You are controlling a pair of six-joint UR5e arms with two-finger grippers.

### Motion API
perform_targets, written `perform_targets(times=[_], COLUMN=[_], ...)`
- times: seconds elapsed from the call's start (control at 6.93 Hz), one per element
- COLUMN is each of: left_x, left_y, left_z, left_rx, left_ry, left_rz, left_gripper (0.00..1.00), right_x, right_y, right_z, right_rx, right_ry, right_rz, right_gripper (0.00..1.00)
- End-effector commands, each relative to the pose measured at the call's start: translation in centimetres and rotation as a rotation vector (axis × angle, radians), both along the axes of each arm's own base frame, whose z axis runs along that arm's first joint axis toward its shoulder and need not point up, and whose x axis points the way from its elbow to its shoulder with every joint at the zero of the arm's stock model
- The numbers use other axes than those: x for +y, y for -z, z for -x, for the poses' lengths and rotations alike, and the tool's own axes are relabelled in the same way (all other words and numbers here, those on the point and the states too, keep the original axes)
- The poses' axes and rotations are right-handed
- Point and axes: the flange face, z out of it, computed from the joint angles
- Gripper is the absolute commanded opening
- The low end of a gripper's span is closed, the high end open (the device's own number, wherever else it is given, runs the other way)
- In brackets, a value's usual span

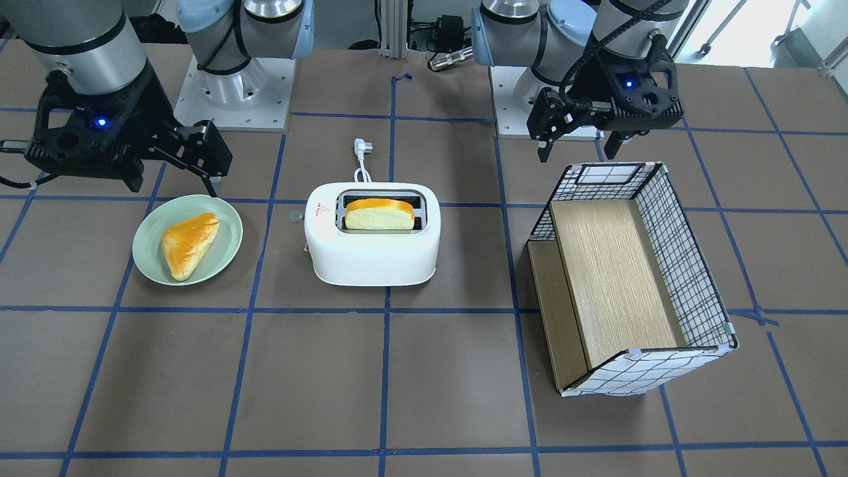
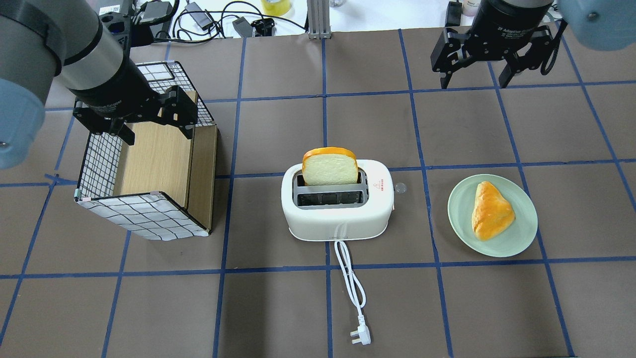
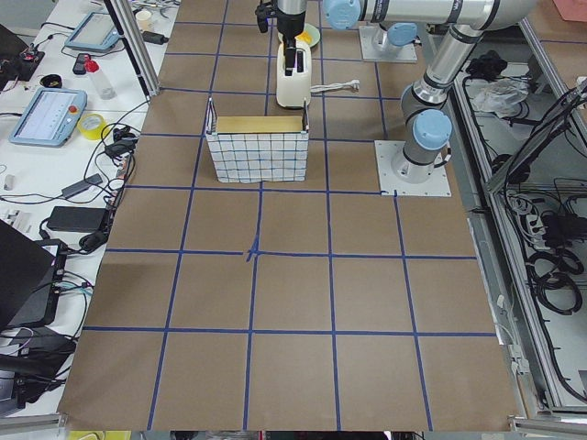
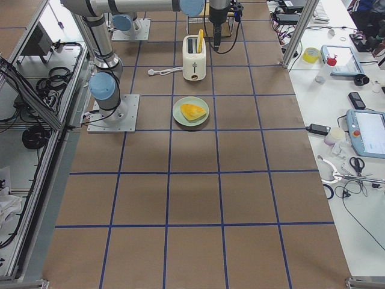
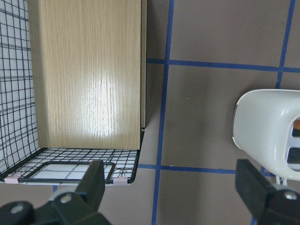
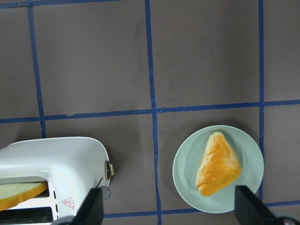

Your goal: Press toaster with right arm

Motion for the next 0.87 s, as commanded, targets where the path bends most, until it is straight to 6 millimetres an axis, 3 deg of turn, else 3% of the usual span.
perform_targets(times=[0.0,0.72], left_x=[0.0,0.0], left_y=[0.0,0.0], left_z=[0.0,0.0], left_rx=[0.0,0.0], left_ry=[0.0,0.0], left_rz=[0.0,0.0], left_gripper=[1.0,1.0], right_x=[0.0,0.02], right_y=[0.03,-0.61], right_z=[0.08,-0.04], right_rx=[0.003,0.0], right_ry=[0.002,-0.001], right_rz=[-0.001,0.008], right_gripper=[1.0,1.0])
